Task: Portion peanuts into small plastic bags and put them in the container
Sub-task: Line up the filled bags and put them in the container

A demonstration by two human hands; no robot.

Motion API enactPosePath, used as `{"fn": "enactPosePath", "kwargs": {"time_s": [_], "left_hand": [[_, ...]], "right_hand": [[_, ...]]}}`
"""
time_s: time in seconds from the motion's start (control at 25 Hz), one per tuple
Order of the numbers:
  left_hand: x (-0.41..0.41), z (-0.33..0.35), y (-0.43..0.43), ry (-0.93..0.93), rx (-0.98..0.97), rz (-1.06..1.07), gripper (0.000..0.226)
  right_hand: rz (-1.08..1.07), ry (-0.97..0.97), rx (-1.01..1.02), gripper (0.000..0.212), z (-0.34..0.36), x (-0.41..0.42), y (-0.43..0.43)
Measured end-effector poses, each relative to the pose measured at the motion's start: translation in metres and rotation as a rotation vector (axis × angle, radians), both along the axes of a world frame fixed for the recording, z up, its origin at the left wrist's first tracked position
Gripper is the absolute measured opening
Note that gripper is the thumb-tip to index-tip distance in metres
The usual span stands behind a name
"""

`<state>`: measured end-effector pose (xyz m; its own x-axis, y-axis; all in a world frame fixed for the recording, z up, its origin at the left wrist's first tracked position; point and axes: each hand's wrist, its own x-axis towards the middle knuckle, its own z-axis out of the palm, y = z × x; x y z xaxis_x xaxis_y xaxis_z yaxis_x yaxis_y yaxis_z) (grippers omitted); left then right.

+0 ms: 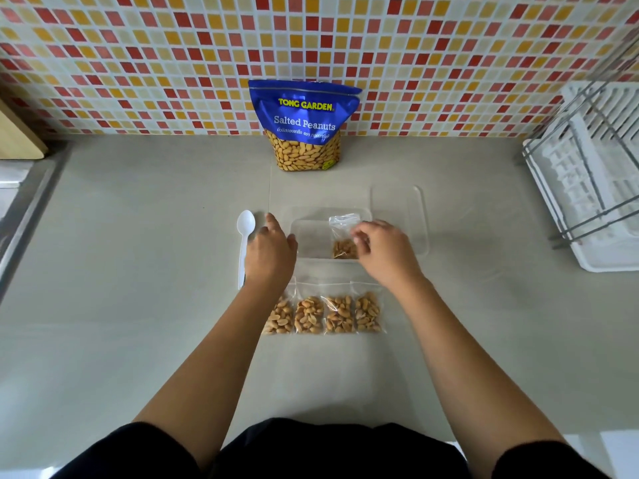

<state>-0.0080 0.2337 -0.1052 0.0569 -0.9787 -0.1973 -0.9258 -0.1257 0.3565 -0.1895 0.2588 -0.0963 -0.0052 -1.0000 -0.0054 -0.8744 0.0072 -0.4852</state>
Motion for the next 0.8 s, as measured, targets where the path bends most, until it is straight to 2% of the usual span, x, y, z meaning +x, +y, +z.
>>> {"fn": "enactPosePath", "kwargs": {"time_s": [0.12, 0.2, 0.28, 0.48, 0.68, 0.8], "left_hand": [[0.032, 0.002, 0.024, 0.158, -0.022, -0.081, 0.040], [0.052, -0.007, 0.049, 0.188, 0.151, -0.110, 0.042], [0.062, -0.021, 0.070, 0.175, 0.287, -0.103, 0.047], [0.050, -0.032, 0.083, 0.276, 0.252, -0.015, 0.045], [0.049, -0.035, 0.086, 0.462, 0.262, 0.057, 0.037], [0.055, -0.029, 0.093, 0.504, 0.179, 0.057, 0.036]], "right_hand": [[-0.112, -0.152, 0.171, 0.025, -0.007, -0.013, 0.056], [-0.200, -0.138, 0.344, 0.024, -0.025, -0.014, 0.087], [-0.275, -0.139, 0.409, 0.036, -0.042, -0.008, 0.101], [-0.342, -0.228, 0.257, 0.037, -0.059, 0.003, 0.101], [-0.300, -0.296, 0.114, 0.028, -0.070, 0.000, 0.111], [-0.320, -0.343, -0.011, 0.029, -0.071, -0.005, 0.120]]}}
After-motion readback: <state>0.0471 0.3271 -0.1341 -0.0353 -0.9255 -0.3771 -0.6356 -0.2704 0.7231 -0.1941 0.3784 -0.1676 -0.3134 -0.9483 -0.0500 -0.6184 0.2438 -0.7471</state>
